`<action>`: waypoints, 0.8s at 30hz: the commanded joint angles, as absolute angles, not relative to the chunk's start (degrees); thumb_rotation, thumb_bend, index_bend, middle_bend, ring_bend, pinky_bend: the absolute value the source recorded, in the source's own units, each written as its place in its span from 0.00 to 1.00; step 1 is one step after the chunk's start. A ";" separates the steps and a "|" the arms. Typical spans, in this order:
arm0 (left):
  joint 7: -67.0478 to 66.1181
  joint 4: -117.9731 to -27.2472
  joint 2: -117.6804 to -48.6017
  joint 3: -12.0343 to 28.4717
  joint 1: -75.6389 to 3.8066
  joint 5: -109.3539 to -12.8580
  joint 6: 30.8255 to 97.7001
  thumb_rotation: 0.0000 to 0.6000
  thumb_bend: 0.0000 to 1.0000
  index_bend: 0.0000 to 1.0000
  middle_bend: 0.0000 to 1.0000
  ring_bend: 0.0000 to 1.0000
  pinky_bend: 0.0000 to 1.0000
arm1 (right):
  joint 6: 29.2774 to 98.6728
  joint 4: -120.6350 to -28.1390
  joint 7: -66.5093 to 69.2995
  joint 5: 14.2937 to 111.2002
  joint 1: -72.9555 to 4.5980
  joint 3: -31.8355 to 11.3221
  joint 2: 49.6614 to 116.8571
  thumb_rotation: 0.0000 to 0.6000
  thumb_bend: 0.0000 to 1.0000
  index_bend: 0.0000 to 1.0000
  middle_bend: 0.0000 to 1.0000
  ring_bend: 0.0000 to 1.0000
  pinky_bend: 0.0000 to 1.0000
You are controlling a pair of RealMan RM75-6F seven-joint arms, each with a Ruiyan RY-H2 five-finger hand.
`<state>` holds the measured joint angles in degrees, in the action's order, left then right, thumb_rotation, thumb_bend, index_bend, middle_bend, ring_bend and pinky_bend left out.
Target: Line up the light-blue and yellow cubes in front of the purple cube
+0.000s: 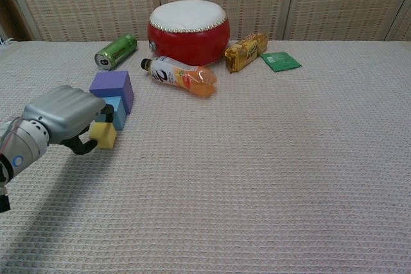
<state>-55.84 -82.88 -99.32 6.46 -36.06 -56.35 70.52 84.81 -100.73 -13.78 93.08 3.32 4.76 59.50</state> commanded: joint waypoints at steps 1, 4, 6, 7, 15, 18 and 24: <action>-55.99 -83.04 -99.21 6.41 -36.01 -56.11 70.51 1.00 0.39 0.39 1.00 1.00 1.00 | 84.83 -100.75 -13.87 93.03 3.32 4.74 59.51 0.77 0.03 0.00 0.00 0.00 0.00; -55.94 -83.12 -99.11 6.47 -36.04 -55.80 70.37 1.00 0.39 0.37 1.00 1.00 1.00 | 84.77 -100.81 -13.97 93.02 3.32 4.78 59.52 0.77 0.03 0.00 0.00 0.00 0.00; -55.74 -83.14 -99.04 6.50 -36.09 -55.80 70.26 1.00 0.39 0.36 1.00 1.00 1.00 | 84.76 -100.83 -14.08 92.99 3.32 4.78 59.54 0.77 0.03 0.00 0.00 0.00 0.00; -55.66 -83.18 -99.02 6.48 -36.09 -55.79 70.22 1.00 0.39 0.35 1.00 1.00 1.00 | 84.78 -100.86 -14.07 92.99 3.33 4.78 59.52 0.77 0.03 0.00 0.00 0.00 0.00; -55.52 -83.77 -98.88 6.14 -35.96 -56.05 70.58 1.00 0.39 0.34 1.00 1.00 1.00 | 84.77 -100.92 -14.08 93.01 3.33 4.84 59.44 0.77 0.03 0.00 0.00 0.00 0.00; -55.35 -84.45 -98.71 5.77 -35.76 -56.90 71.23 1.00 0.39 0.34 1.00 1.00 1.00 | 84.84 -100.91 -14.02 93.18 3.36 4.92 59.42 0.77 0.03 0.00 0.00 0.00 0.00; -55.83 -85.74 -98.33 4.61 -35.37 -60.13 73.42 1.00 0.39 0.32 1.00 1.00 1.00 | 84.72 -101.00 -14.28 93.49 3.39 5.18 59.47 0.77 0.03 0.00 0.00 0.00 0.00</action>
